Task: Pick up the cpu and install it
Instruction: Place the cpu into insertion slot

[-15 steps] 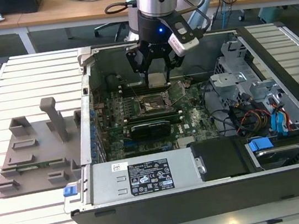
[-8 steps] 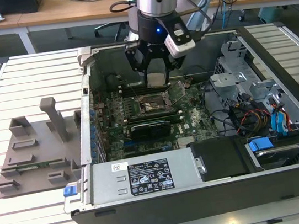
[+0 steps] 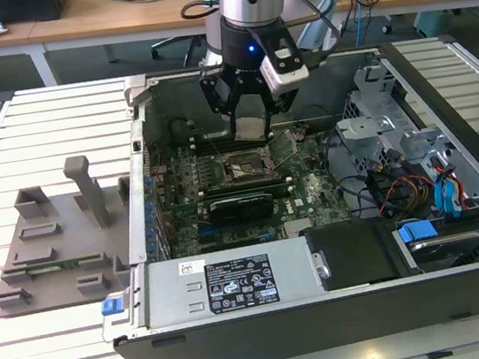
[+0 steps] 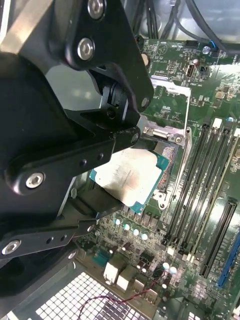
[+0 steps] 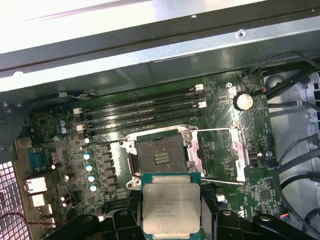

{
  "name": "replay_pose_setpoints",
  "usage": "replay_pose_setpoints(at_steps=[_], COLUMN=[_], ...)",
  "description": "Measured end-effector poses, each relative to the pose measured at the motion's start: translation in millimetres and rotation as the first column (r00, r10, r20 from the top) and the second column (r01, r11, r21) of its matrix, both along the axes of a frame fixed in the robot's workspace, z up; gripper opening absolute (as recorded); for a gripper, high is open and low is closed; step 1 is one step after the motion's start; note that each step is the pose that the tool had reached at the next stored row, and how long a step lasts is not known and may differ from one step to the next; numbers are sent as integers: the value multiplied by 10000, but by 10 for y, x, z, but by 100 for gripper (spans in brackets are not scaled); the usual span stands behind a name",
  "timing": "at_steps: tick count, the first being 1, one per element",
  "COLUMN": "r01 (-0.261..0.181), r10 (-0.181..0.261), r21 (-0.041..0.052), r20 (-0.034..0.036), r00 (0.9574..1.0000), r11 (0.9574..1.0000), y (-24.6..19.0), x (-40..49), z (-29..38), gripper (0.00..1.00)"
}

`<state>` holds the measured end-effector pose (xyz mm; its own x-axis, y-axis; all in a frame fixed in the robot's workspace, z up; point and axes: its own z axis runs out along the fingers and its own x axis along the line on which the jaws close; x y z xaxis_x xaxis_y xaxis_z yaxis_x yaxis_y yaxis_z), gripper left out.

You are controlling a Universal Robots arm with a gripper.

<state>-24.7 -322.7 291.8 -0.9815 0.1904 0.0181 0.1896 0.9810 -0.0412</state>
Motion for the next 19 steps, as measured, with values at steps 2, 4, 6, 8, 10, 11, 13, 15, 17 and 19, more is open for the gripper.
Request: replay_pose_setpoints(at_steps=[2, 4, 6, 8, 10, 11, 13, 15, 17, 19], r01=[118, 206, 318, 518, 680, 729, 868, 980, 1122, 1276], r10=[-118, -206, -318, -518, -680, -729, -868, -980, -1122, -1276], r21=[-19, -30, -34, -42, -51, -53, -58, -62, -67, -73], r20=[0, 0, 0, 0, 1, 1, 1, 2, 2, 3], r00=[9999, 9998, 9995, 9987, 9977, 9973, 9962, 9952, 9937, 9918], r11=[9999, 9998, 9995, 9987, 9977, 9973, 9962, 9952, 9937, 9918], y=[0, 0, 0, 0, 0, 0, 0, 0, 0, 0], x=[0, 0, 0, -1, 0, 0, 0, 0, 0, 0], z=[-1, 0, 0, -1, -2, -2, -2, -3, -3, -3], gripper=[55, 55, 55, 55, 55, 55, 55, 55, 55, 55])
